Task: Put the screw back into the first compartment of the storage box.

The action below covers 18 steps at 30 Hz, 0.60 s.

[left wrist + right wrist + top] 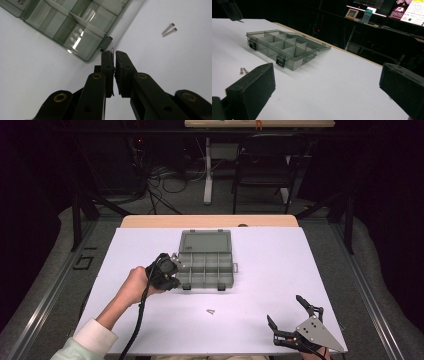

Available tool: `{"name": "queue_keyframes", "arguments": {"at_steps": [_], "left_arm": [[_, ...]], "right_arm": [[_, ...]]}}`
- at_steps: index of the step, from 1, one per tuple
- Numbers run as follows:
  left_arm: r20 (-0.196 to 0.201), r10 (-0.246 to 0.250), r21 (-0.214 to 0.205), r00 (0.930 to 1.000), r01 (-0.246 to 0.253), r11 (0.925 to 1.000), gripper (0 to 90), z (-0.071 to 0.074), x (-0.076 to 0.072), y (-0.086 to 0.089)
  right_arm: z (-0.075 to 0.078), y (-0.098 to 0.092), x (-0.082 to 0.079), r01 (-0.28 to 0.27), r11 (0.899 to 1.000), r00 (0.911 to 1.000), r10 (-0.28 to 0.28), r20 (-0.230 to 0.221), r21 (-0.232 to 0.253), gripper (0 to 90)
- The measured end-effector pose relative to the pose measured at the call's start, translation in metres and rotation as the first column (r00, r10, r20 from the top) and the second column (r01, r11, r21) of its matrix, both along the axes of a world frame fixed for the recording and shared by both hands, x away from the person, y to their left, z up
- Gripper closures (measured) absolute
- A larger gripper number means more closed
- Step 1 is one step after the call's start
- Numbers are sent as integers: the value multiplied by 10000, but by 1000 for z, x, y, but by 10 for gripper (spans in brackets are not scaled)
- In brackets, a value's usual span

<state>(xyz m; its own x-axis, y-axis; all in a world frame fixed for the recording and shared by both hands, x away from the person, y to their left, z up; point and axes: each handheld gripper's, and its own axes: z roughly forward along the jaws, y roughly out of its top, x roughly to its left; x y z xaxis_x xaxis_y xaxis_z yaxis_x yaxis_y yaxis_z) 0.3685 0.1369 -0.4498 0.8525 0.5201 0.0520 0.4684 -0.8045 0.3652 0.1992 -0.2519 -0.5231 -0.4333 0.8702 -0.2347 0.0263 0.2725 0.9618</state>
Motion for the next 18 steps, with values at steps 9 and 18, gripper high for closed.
{"name": "queue_keyframes", "arguments": {"at_steps": [9, 18], "left_arm": [[135, 329, 19, 9994, -329, 9995, 853, 7, 12, 7], [204, 381, 35, 9991, -382, 9993, 854, 11, 21, 4]], "right_arm": [[0, 0, 0, -12, 10000, 10000, 12, -8, 4, 0], [0, 0, 0, -9, 10000, 10000, 9, -39, -39, 0]]}}
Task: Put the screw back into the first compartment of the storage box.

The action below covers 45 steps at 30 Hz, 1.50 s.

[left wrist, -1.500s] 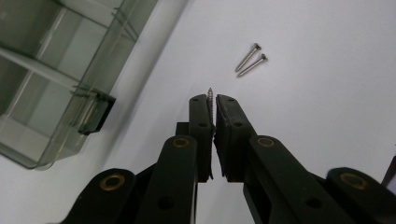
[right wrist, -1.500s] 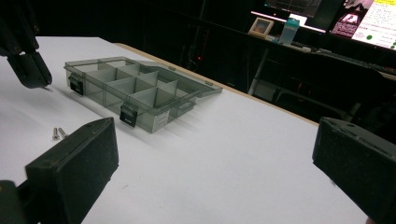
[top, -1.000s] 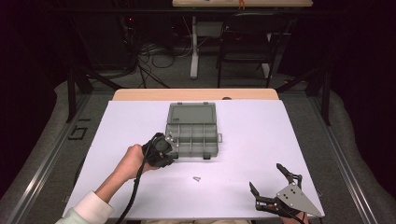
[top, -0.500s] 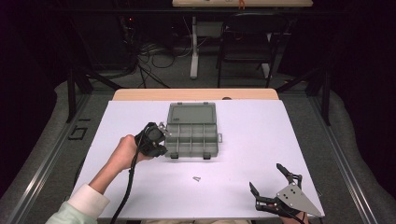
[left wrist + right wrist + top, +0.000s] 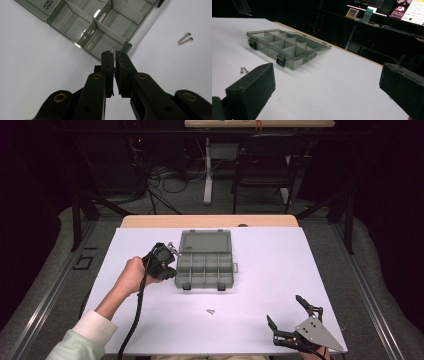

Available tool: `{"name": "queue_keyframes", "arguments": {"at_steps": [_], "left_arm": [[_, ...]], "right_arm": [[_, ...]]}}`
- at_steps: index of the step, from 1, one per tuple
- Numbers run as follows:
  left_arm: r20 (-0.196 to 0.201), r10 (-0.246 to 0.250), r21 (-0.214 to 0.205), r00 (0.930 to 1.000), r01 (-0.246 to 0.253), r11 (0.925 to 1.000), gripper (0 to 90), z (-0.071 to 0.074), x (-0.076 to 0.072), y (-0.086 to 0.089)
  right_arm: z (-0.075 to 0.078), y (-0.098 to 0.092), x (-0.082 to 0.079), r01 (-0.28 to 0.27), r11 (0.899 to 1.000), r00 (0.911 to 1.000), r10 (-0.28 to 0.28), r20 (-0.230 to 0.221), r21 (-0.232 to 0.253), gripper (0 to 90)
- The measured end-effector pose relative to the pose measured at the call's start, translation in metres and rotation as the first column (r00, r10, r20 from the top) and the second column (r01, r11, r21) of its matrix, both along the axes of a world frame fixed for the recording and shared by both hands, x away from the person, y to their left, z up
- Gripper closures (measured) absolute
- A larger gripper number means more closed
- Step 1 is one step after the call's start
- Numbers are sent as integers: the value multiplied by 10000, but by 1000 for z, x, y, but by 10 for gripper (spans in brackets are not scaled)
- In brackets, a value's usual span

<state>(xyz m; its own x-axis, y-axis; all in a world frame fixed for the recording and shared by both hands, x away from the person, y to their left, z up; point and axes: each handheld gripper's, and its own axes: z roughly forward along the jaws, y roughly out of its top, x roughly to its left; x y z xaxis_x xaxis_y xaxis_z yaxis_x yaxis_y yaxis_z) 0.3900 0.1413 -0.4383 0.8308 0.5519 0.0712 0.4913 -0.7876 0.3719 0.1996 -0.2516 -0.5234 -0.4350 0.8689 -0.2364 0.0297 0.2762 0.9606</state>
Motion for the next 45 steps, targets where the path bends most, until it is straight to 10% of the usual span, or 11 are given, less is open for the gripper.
{"name": "queue_keyframes", "arguments": {"at_steps": [45], "left_arm": [[-481, 861, 440, 9951, -840, 9955, 853, -8, 70, -17]], "right_arm": [[-1, 1, 1, -31, 10000, 10000, 31, 36, 6, 0]]}}
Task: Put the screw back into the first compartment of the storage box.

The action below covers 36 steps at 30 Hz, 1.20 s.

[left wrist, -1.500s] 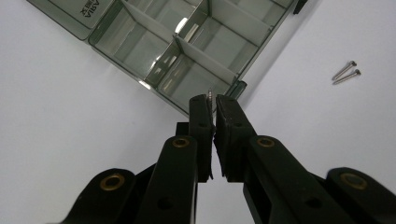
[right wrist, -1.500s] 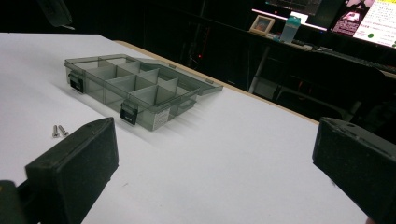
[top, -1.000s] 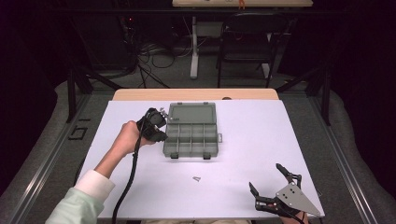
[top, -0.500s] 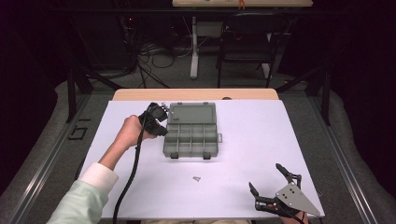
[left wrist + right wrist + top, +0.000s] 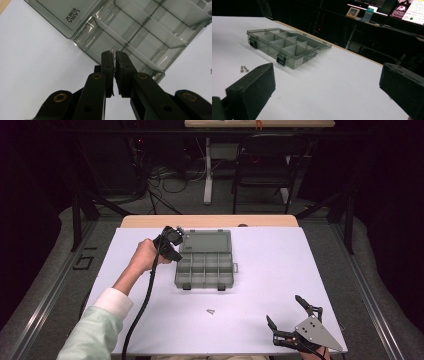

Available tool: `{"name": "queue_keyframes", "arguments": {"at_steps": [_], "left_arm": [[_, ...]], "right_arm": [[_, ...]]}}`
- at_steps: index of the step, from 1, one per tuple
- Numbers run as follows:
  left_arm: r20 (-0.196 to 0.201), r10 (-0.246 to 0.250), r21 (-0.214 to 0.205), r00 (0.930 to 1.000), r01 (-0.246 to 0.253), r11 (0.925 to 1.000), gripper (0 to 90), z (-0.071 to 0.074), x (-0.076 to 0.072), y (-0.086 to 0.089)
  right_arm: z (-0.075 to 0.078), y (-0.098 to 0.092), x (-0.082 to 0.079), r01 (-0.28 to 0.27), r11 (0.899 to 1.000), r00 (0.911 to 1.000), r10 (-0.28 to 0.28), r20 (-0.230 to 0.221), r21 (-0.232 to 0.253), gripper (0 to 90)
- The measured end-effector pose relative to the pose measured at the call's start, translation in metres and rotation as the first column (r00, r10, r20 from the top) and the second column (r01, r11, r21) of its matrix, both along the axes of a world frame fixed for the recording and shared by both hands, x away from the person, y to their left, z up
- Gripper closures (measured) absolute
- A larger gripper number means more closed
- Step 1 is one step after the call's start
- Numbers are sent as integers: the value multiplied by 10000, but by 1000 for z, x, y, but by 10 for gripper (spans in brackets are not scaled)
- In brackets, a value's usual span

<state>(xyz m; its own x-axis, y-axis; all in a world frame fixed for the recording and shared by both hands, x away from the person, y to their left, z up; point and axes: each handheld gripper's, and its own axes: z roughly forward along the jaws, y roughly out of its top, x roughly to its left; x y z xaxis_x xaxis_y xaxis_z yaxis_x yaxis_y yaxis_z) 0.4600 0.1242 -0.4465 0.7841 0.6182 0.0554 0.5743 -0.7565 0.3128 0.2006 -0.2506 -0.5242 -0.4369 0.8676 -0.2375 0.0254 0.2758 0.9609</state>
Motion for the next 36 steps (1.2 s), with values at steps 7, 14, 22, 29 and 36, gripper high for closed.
{"name": "queue_keyframes", "arguments": {"at_steps": [7, 14, 22, 29, 36], "left_arm": [[-92, 184, 130, 9998, -183, 9997, 853, -8, 9, -4], [-277, 329, 248, 9991, -322, 9992, 852, -18, 17, -6], [-372, 393, 228, 9985, -384, 9990, 850, -27, 22, -9], [-274, 472, -45, 9985, -474, 9989, 769, -28, 24, -9], [-100, 446, -289, 9990, -449, 9986, 404, -20, 18, -4]], "right_arm": [[0, 0, -1, 3, 10000, 9999, -3, -118, -61, 0], [0, 0, -1, -24, 10000, 9999, 23, -127, -79, 0], [0, 0, -1, -65, 10000, 9999, 64, -100, -68, 0], [0, 0, -1, -50, 9999, 9999, 49, -127, -96, 0], [0, 0, -1, -43, 10000, 9999, 41, -139, -88, 0]]}}
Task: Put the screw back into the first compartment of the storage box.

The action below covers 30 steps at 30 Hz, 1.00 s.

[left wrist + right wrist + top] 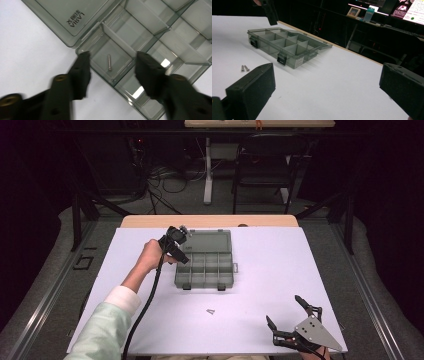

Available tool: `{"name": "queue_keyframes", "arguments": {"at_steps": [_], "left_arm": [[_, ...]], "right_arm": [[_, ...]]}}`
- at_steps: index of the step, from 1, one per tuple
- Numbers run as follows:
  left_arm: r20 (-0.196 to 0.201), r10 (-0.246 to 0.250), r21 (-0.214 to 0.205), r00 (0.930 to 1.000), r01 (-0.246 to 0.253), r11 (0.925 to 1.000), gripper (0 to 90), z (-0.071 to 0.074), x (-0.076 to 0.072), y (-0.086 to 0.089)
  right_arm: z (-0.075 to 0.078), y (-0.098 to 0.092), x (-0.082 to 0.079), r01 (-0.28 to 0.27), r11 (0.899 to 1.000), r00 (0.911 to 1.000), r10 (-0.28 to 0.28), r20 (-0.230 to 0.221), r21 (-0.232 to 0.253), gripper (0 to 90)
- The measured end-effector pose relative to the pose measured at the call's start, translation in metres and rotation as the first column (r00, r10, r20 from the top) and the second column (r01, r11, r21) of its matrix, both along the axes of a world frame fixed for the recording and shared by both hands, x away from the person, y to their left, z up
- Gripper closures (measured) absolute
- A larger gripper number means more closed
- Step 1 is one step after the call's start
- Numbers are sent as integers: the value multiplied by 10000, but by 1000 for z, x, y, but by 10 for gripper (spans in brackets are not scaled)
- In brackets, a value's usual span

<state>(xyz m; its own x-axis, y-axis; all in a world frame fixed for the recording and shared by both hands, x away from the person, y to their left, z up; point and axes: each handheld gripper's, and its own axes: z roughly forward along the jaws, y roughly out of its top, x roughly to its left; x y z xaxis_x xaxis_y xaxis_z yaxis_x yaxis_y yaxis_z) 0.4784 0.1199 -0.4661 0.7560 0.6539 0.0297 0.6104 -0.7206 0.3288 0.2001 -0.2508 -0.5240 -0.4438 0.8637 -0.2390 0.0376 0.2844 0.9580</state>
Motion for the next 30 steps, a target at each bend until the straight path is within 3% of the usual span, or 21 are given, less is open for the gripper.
{"name": "queue_keyframes", "arguments": {"at_steps": [3, 9, 17, 30], "left_arm": [[-58, -278, -20, 9996, 278, 9996, 302, 8, -5, 2], [192, -734, -247, 9971, 739, 9970, 164, 23, -22, 2], [357, -1511, -54, 9879, 1514, 9885, 133, 31, -48, -2], [383, -2368, 15, 9708, 2370, 9715, 58, 22, -81, -11]], "right_arm": [[0, 0, 0, 28, 10000, 10000, -28, 25, 3, 0], [0, 0, 0, 14, 10000, 10000, -14, -1, 6, 0], [0, 0, 1, -11, 10000, 10000, 11, 2, 5, 0], [0, 1, 1, -23, 10000, 10000, 23, -41, -31, 0]]}}
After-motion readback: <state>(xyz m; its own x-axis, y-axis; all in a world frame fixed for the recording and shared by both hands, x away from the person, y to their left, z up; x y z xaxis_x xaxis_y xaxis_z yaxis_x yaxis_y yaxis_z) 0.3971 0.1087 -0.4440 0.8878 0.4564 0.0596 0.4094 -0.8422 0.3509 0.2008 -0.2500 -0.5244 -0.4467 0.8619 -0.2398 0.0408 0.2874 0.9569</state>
